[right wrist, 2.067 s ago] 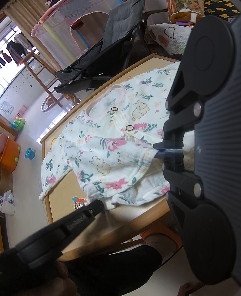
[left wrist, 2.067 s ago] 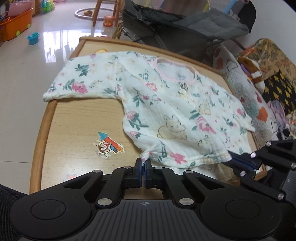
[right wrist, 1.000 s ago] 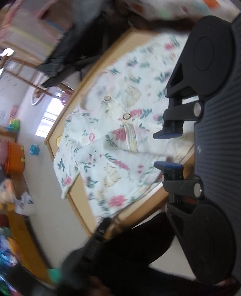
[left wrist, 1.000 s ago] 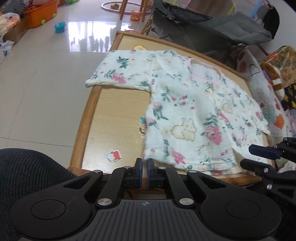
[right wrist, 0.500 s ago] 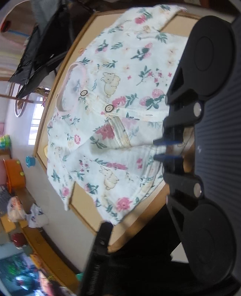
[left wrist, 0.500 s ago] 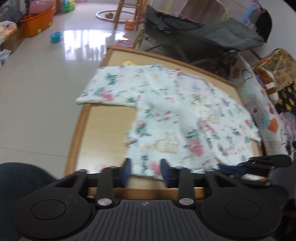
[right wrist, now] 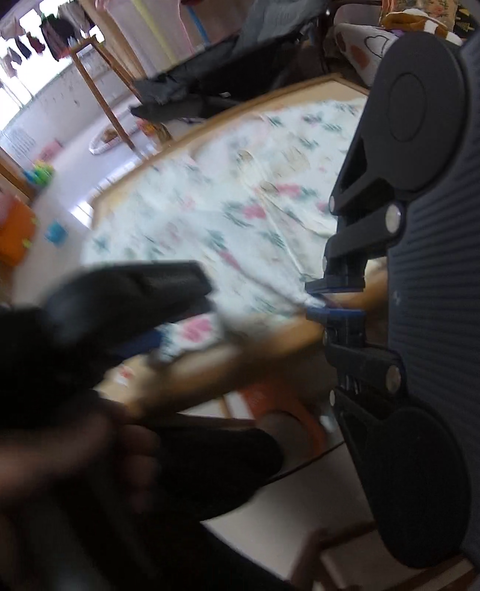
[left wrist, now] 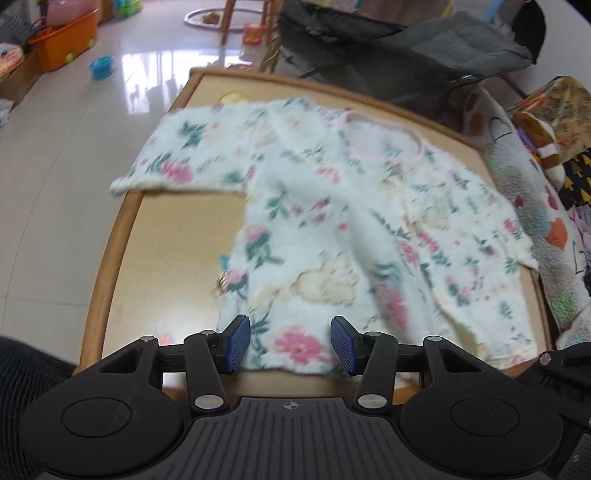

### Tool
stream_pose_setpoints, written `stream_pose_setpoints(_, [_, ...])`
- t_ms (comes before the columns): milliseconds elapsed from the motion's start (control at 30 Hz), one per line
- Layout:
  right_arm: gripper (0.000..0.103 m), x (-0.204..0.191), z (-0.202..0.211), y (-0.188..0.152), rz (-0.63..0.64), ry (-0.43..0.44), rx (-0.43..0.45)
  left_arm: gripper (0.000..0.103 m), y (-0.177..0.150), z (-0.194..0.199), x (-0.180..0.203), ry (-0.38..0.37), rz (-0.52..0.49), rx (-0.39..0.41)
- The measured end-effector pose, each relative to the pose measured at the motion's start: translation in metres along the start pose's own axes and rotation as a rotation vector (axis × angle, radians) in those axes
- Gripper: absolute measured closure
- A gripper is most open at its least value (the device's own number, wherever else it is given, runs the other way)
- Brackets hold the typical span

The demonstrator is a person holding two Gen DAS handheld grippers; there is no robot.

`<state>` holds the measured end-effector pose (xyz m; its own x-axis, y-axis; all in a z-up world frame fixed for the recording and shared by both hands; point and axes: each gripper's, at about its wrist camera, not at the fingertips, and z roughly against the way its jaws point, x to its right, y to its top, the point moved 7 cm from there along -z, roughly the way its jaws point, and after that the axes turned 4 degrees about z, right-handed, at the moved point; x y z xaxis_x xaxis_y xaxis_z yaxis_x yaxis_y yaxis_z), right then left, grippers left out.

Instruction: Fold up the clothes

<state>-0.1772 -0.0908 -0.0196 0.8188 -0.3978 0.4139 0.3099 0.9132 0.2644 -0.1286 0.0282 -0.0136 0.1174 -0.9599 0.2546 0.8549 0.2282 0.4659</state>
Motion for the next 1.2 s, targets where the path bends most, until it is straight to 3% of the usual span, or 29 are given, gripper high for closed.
stream_pose_setpoints(233, [0.085,0.037,0.008,-0.014,-0.203,-0.012,-0.006,0.051,0.0,0.003,-0.005,0.015,-0.036,-0.001])
stream_pose_setpoints(467, [0.079,0.078,0.013,-0.037,-0.563,0.119,0.054,0.051,0.0,0.007,-0.011,0.032,-0.07,-0.008])
stream_pose_setpoints(667, [0.079,0.1,-0.03,-0.02,-0.836,0.23,0.131,0.049,-0.002,0.008,-0.012,0.037,-0.069,-0.002])
stream_pose_setpoints(767, [0.079,0.101,-0.051,-0.013,-0.867,0.222,0.108,0.049,-0.003,0.008,-0.011,0.04,-0.08,0.002])
stream_pose_setpoints(933, [0.081,0.097,-0.064,-0.012,-0.797,0.151,0.069,0.048,-0.003,0.008,-0.013,0.026,-0.061,0.007])
stream_pose_setpoints(1033, [0.097,0.094,-0.063,-0.008,-0.749,0.156,0.075,0.048,-0.003,0.008,-0.013,0.025,-0.06,0.009])
stream_pose_setpoints(1200, [0.101,0.1,-0.058,-0.009,-0.731,0.118,0.074,0.048,-0.004,0.008,-0.013,0.021,-0.057,0.012])
